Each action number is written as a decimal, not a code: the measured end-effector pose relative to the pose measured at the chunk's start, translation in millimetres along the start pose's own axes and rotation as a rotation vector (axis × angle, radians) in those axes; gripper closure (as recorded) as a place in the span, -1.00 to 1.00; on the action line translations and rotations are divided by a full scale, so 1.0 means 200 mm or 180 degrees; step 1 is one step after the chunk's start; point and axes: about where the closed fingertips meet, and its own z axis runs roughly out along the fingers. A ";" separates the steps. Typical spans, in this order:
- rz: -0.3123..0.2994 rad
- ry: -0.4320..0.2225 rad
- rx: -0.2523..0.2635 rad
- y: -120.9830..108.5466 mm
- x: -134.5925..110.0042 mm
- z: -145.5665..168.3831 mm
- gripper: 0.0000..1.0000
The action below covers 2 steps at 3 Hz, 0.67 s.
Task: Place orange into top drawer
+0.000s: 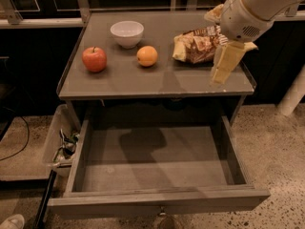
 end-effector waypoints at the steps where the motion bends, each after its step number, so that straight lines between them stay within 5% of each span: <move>1: 0.0070 -0.0190 0.0078 -0.08 -0.01 0.10 -1.00; 2: 0.0143 -0.0449 0.0233 -0.23 0.00 0.26 -1.00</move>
Offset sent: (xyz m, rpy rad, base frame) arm 0.1163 0.0139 -0.0419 0.2606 -0.1356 -0.0173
